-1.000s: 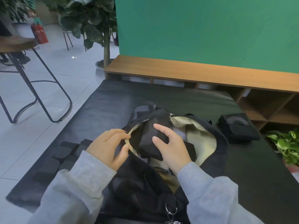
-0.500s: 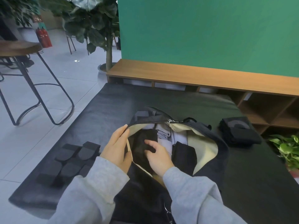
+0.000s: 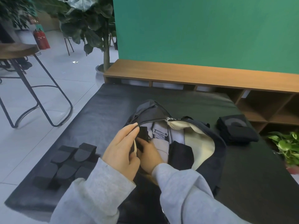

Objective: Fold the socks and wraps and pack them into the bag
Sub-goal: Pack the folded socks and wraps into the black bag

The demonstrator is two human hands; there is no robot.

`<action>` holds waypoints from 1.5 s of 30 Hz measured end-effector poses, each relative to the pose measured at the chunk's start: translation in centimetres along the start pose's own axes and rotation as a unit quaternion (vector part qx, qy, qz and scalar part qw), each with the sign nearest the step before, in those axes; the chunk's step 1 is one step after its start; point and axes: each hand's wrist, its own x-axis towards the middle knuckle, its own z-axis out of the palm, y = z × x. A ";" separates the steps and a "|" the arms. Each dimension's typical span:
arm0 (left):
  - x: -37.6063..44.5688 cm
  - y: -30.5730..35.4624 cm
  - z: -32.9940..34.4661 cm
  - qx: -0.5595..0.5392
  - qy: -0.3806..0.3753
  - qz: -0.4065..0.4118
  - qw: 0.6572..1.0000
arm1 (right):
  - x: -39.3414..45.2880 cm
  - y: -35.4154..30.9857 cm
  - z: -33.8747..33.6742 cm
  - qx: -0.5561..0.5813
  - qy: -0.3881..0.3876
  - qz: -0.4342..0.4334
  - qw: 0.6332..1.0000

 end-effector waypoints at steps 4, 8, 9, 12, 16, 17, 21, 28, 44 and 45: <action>0.5 -0.1 0.5 0.000 0.015 -0.003 1.000 | -0.7 -0.1 -1.5 -0.021 -0.032 0.011 0.999; 1.1 -0.8 1.6 -0.004 0.024 0.008 1.000 | -3.5 -0.2 -5.1 -0.003 -0.015 -0.012 1.000; 1.2 -0.9 1.9 -0.005 0.032 0.015 0.999 | -4.3 -0.2 -6.1 0.002 0.000 -0.020 1.000; 1.7 -0.7 3.3 -0.016 0.039 0.014 0.999 | -6.5 -0.1 -8.8 0.047 0.057 -0.052 0.996; 3.1 -1.4 5.6 -0.028 0.002 -0.001 1.000 | -9.1 0.8 -12.6 0.135 0.167 -0.068 0.974; 3.5 -2.0 6.4 -0.032 -0.016 -0.002 0.999 | -9.5 1.5 -13.6 0.135 0.201 -0.063 0.968; 4.5 -4.7 8.8 -0.054 -0.089 -0.006 0.995 | -10.0 5.8 -17.0 0.142 0.314 0.009 0.939; 4.9 -6.6 10.1 -0.061 -0.114 0.042 0.991 | -8.6 12.9 -21.2 0.120 0.401 0.126 0.899; 5.2 -9.5 10.6 -0.153 -0.135 0.051 0.978 | -2.8 18.7 -24.1 0.060 0.292 0.215 0.930; 5.2 -9.5 10.7 -0.153 -0.136 0.047 0.978 | -2.3 18.5 -24.3 0.065 0.287 0.212 0.932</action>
